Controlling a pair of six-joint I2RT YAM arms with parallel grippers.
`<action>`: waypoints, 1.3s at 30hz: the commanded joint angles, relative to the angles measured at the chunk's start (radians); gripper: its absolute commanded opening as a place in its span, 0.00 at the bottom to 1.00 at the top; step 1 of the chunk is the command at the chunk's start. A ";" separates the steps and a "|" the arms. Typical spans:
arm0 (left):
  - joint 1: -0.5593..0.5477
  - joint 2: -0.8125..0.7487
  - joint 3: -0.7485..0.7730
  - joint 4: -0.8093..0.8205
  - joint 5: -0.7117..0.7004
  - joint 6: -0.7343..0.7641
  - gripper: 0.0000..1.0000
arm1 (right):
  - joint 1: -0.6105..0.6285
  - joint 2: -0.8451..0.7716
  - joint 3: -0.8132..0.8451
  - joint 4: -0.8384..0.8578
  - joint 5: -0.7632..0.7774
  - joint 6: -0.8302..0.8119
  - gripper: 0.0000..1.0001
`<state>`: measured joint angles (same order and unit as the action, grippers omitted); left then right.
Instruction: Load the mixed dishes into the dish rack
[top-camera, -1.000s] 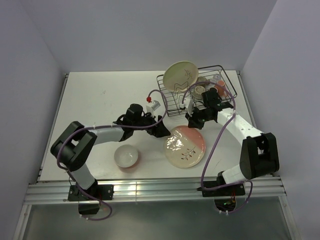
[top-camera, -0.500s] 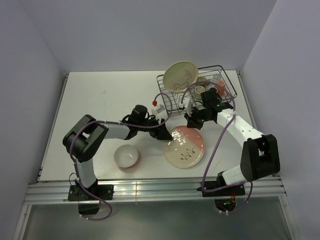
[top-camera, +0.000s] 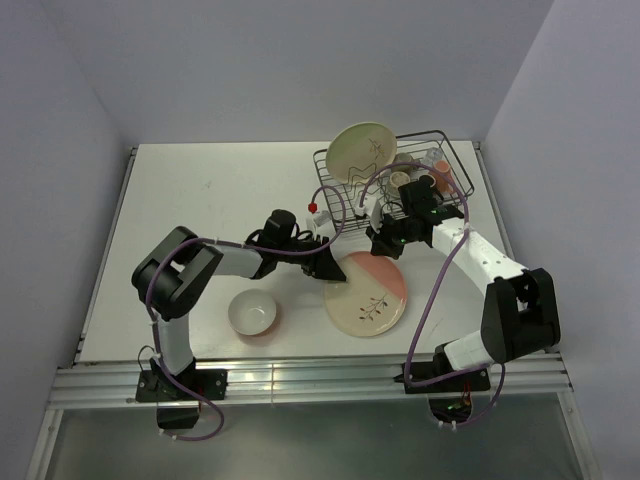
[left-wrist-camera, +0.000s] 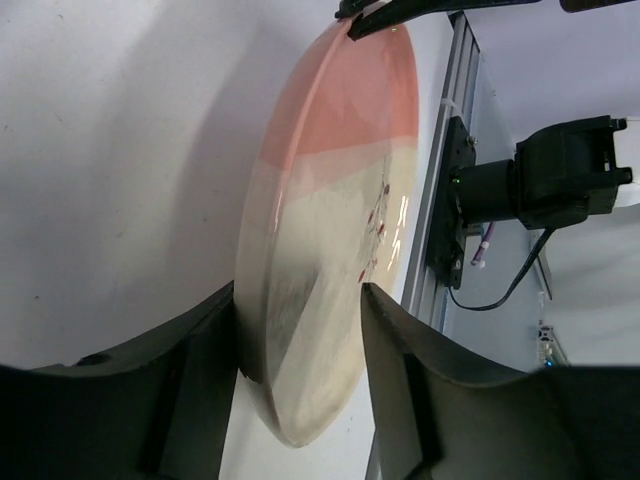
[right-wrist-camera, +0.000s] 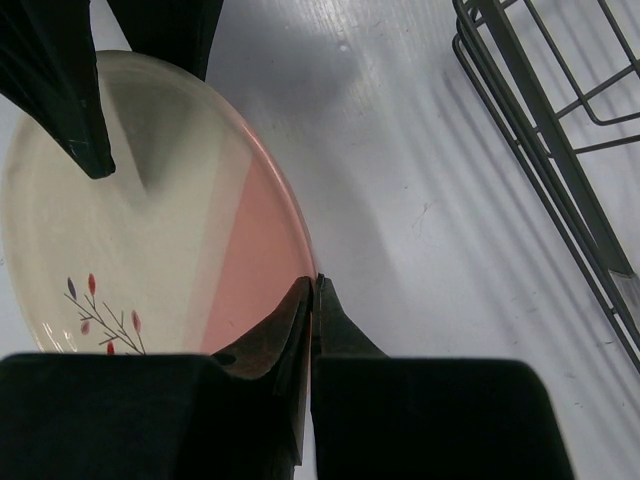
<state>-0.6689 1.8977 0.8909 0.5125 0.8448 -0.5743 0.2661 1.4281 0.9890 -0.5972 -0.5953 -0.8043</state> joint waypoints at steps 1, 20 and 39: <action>-0.005 0.015 0.026 0.099 0.065 -0.051 0.53 | 0.013 -0.021 0.046 0.066 -0.041 0.019 0.00; -0.003 -0.017 0.036 0.032 0.082 -0.064 0.02 | 0.019 -0.003 0.062 0.093 -0.063 0.071 0.16; -0.017 -0.287 -0.090 -0.042 -0.087 0.019 0.00 | -0.039 -0.077 0.192 -0.082 -0.225 0.074 0.57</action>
<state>-0.6697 1.7088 0.7898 0.4126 0.7589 -0.5900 0.2504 1.3819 1.1259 -0.6437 -0.7341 -0.7479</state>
